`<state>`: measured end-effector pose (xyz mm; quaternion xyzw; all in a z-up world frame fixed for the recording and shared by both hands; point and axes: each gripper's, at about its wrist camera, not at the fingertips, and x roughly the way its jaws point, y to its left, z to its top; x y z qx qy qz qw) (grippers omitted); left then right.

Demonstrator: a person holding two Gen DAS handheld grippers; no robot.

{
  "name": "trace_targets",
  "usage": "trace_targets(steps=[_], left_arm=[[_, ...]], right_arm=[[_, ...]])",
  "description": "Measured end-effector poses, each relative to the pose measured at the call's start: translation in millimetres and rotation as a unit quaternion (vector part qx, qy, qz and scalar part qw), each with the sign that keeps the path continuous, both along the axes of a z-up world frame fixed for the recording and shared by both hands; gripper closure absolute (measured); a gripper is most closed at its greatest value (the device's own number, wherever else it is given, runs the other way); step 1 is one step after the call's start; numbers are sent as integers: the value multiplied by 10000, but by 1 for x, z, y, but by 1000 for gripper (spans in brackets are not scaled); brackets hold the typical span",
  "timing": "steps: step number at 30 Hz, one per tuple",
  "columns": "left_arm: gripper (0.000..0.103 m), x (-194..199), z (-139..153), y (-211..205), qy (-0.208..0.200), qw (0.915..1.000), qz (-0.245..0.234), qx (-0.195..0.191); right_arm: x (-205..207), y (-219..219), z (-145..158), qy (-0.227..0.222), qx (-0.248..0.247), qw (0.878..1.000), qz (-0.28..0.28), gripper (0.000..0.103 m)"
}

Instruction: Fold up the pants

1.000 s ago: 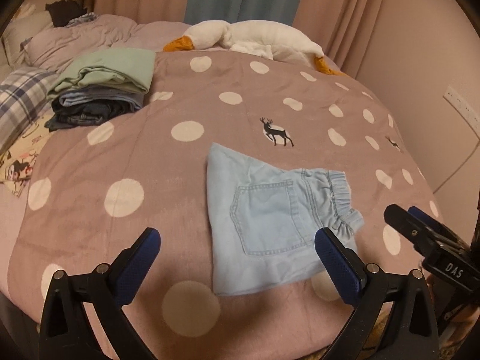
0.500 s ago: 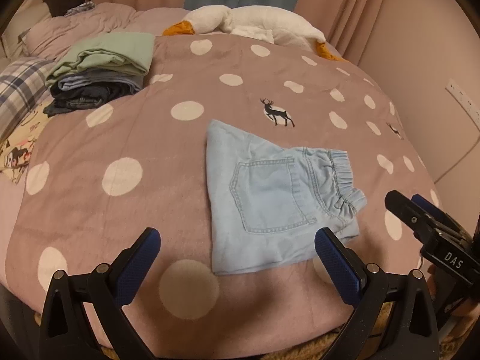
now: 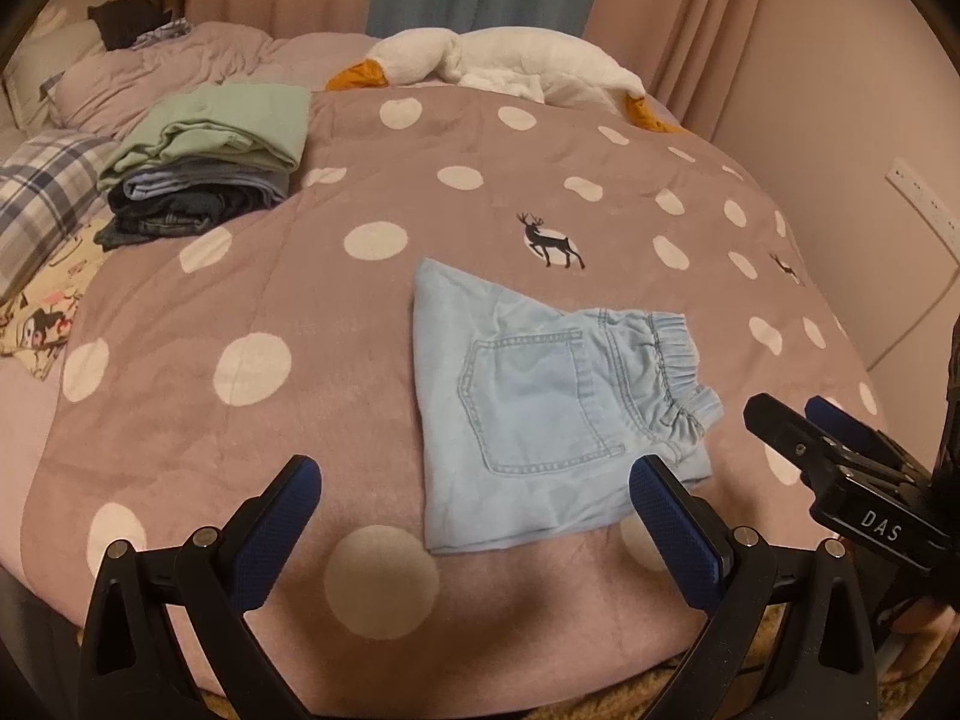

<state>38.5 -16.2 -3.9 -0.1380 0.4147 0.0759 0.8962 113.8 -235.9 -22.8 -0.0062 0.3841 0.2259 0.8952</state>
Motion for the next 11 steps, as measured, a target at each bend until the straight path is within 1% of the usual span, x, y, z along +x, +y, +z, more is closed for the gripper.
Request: trace_targets(steps=[11], left_arm=[[1,-3,2,1,-114,9999,47,-3]], right_arm=[[0,1,0,25,14,10000,20,1]])
